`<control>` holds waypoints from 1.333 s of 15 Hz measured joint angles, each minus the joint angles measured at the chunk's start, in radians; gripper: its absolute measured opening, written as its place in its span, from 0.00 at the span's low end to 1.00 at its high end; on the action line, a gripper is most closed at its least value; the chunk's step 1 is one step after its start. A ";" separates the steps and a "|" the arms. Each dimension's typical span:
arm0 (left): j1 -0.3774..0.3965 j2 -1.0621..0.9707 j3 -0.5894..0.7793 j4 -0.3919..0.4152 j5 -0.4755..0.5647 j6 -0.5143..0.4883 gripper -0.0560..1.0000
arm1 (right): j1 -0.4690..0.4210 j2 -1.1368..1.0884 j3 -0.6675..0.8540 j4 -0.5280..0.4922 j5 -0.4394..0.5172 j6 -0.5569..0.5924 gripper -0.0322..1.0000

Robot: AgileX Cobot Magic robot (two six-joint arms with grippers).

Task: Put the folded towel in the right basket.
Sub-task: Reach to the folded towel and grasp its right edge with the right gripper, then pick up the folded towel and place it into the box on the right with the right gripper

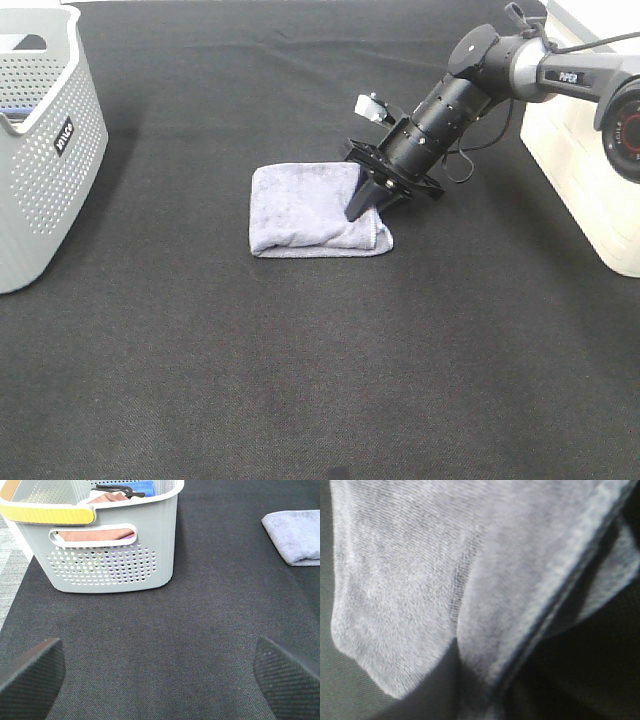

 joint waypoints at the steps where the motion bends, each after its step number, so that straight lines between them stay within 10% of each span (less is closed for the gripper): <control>1: 0.000 0.000 0.000 0.000 0.000 0.000 0.98 | 0.000 0.006 -0.022 -0.013 0.006 0.001 0.12; 15: 0.000 0.000 0.000 0.000 0.000 0.000 0.98 | -0.008 -0.333 -0.275 -0.382 0.017 0.033 0.12; 20: 0.000 0.000 0.000 0.000 0.000 0.000 0.98 | -0.185 -0.541 -0.276 -0.441 0.018 0.106 0.12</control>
